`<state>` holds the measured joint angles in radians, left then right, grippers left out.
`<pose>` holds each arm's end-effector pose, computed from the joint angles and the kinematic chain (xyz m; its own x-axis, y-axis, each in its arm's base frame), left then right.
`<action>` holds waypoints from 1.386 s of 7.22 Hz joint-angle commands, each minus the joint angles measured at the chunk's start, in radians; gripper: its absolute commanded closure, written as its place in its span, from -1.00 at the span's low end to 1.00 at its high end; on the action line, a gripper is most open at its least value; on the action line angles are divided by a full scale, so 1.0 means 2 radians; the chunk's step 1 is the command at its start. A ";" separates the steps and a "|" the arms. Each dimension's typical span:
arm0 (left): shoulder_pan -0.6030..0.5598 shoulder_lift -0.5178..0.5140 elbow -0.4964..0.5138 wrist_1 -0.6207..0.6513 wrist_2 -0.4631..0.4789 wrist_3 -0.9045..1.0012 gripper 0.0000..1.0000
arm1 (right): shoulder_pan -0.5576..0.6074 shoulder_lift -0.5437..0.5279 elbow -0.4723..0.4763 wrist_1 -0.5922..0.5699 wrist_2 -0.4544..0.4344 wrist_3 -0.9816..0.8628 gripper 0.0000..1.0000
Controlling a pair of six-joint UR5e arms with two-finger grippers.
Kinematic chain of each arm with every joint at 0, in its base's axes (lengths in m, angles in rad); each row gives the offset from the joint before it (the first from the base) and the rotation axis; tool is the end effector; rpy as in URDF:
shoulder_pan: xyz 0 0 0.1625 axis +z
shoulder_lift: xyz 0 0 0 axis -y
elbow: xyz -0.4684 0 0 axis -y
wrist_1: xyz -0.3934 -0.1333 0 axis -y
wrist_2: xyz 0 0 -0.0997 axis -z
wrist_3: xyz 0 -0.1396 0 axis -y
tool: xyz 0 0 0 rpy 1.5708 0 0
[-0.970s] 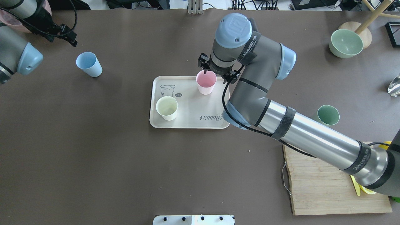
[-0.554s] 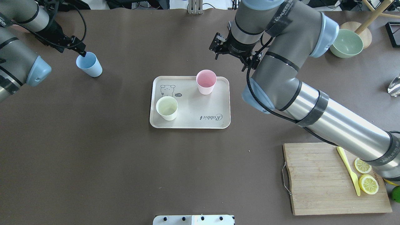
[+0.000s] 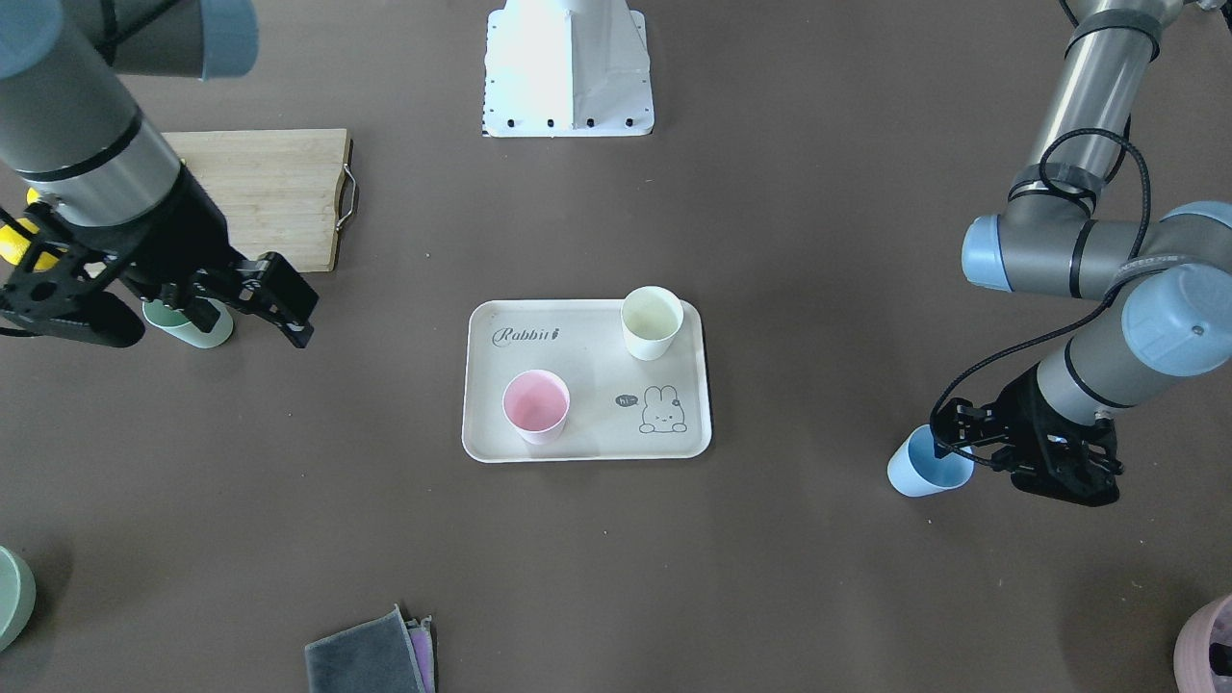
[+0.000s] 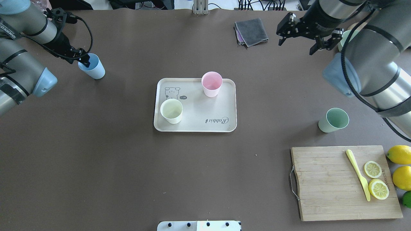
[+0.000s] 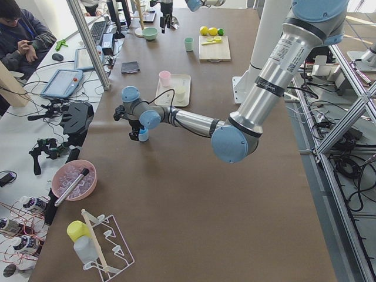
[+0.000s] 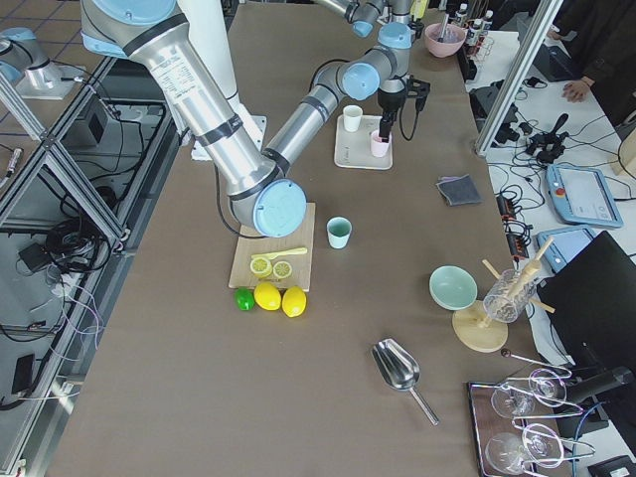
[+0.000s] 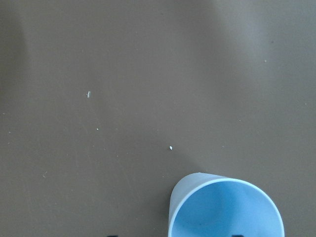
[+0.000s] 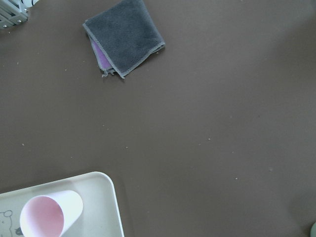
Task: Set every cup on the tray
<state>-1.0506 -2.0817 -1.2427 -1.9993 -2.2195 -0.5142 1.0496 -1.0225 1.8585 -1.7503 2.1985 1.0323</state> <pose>0.3360 -0.6850 0.5334 0.6522 0.2574 -0.7130 -0.0991 0.9615 0.2564 -0.2821 -0.5943 0.2990 0.6070 0.2236 0.7626 -0.2471 0.9651 -0.0864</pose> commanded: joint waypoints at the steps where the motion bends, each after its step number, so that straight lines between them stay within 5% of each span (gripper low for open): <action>1: 0.008 -0.001 0.004 -0.001 0.015 -0.001 0.48 | 0.059 -0.070 0.016 0.005 0.030 -0.123 -1.00; 2: 0.011 -0.002 0.003 -0.001 0.015 -0.001 0.99 | 0.083 -0.104 0.022 0.006 0.046 -0.180 -1.00; 5: 0.013 -0.052 -0.034 0.044 0.010 -0.065 1.00 | 0.109 -0.175 0.016 0.015 0.043 -0.281 -1.00; 8: 0.108 -0.109 -0.064 0.078 0.021 -0.190 1.00 | 0.109 -0.213 -0.071 0.146 0.041 -0.287 -1.00; 10: 0.147 -0.120 -0.062 0.074 0.067 -0.217 1.00 | 0.109 -0.207 -0.088 0.167 0.043 -0.286 -1.00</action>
<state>-0.8047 -2.3078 -1.3685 -1.8499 -2.1218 -0.9122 1.2670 -1.4408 1.7043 -1.4441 2.2825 0.4595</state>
